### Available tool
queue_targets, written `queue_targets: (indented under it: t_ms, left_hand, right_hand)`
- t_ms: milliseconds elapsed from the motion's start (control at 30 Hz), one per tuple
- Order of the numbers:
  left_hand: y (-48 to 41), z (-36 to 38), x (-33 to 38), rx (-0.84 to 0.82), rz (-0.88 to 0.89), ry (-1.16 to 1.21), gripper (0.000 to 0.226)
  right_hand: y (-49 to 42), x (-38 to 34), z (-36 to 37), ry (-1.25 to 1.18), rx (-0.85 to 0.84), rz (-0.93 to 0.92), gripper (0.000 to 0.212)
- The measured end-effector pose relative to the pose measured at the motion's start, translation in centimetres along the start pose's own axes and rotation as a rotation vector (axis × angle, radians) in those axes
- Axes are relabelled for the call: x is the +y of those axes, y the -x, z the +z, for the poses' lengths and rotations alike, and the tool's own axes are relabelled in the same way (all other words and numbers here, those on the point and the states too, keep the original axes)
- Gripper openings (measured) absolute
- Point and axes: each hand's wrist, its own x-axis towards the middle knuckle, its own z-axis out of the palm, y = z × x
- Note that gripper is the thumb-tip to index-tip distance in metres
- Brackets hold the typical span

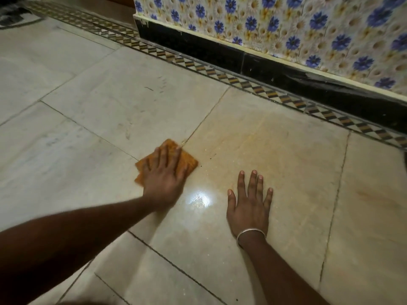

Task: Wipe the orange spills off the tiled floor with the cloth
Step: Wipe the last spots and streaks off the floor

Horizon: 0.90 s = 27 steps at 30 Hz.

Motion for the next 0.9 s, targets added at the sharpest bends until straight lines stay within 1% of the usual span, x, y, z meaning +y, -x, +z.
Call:
queue_targets:
  t_ms: [67,100,167,233,300,333,367,400,500,533,633,767,833,900]
  left_hand:
    - [5.0,1.1,1.6,0.006,-0.067,-0.005,0.076]
    - [7.1,1.7,2.9,-0.019,-0.06,-0.03,0.077]
    - [9.4,2.9,5.9,-0.08,0.034,-0.063,0.079]
    - [8.8,3.9,8.0,-0.101,0.171,-0.104,0.079]
    - [5.5,4.0,8.6,-0.101,0.317,-0.13,0.078]
    - [3.5,3.8,8.5,-0.099,0.367,-0.15,0.077]
    - [1.6,3.5,8.1,-0.097,0.379,-0.169,0.076]
    - [0.0,3.0,7.2,-0.087,0.35,-0.177,0.077]
    - [-2.6,1.1,3.3,-0.05,0.141,-0.124,0.077]
    - [-2.2,0.5,1.6,-0.049,0.077,-0.094,0.077]
    - [1.8,-0.6,-1.3,-0.069,-0.021,-0.014,0.081]
    - [8.0,0.0,-1.8,-0.091,-0.158,0.046,0.091]
    - [10.0,0.4,-0.2,-0.131,-0.199,0.019,0.096]
    - [11.5,0.8,2.2,-0.196,-0.229,0.008,0.099]
  right_hand:
    - [0.2,-0.1,0.0,-0.022,0.013,0.008,0.063]
    - [0.2,-0.2,-0.1,-0.04,0.018,0.011,0.062]
    - [0.3,-0.1,-0.3,-0.096,0.027,0.017,0.062]
    - [0.3,0.1,-0.5,-0.16,0.041,0.031,0.065]
    - [0.4,0.1,-0.7,-0.194,0.061,0.026,0.066]
    - [0.4,0.2,-0.7,-0.194,0.071,0.022,0.066]
    - [0.4,0.3,-0.7,-0.189,0.08,0.014,0.065]
    - [0.5,0.3,-0.7,-0.186,0.08,0.005,0.065]
    - [0.6,0.4,-0.5,-0.187,0.053,-0.021,0.066]
    - [0.5,0.5,-0.5,-0.185,0.045,-0.029,0.067]
    - [0.2,0.7,-0.4,-0.139,0.013,-0.045,0.067]
    - [0.6,-0.4,-1.0,-0.105,-0.002,-0.044,0.064]
    - [0.6,0.1,-1.3,-0.128,-0.025,-0.042,0.066]
    - [0.6,0.6,-1.9,-0.182,-0.087,-0.047,0.07]
